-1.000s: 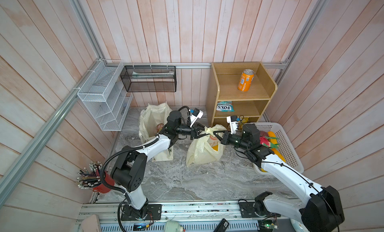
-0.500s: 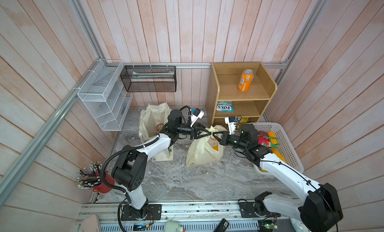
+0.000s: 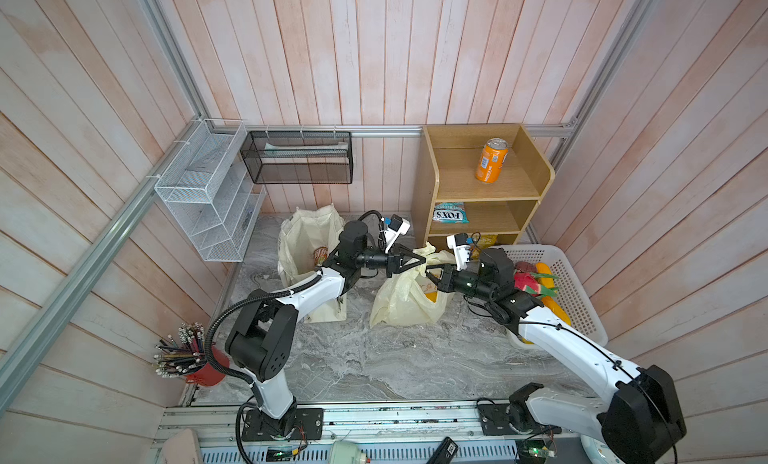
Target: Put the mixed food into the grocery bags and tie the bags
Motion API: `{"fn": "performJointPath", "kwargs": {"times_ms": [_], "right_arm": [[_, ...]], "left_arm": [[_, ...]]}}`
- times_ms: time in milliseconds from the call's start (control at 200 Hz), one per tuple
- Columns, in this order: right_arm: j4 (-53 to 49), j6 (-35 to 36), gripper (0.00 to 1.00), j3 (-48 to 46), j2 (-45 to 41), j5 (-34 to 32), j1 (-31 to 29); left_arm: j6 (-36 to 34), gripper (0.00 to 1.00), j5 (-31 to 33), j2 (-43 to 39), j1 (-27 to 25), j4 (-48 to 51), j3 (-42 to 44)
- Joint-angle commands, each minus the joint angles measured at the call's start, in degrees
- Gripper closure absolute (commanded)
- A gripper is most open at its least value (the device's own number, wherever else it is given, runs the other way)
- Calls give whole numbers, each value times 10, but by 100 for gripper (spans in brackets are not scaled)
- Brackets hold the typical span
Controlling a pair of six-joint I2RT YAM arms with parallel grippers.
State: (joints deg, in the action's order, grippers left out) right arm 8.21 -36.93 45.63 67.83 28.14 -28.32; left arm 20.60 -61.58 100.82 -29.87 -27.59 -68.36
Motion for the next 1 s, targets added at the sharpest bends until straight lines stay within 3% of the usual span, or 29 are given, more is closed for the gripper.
{"fn": "performJointPath", "kwargs": {"times_ms": [0, 185, 280, 350, 575, 770, 995], "right_arm": [[7, -5, 100, -9, -2, 2, -5], [-25, -4, 100, -23, -30, -12, -1], [-57, -14, 67, -27, -60, -7, 20], [-71, -30, 57, -27, -83, 3, 38], [-52, -118, 46, -20, -126, 46, 71], [9, -222, 36, -17, -119, 71, 71], [71, -313, 35, -48, -137, 76, 70]], "left_arm": [[-20, 100, 39, -8, -4, -8, 0], [-22, 100, 67, -26, -4, -30, 13], [-31, 100, 81, -41, -7, -48, 28], [-47, 100, 98, -52, -12, -59, 40], [-130, 100, 159, -85, -36, -79, 80], [-159, 100, 203, -95, -45, -82, 92], [-184, 100, 210, -93, -45, -84, 94]]}}
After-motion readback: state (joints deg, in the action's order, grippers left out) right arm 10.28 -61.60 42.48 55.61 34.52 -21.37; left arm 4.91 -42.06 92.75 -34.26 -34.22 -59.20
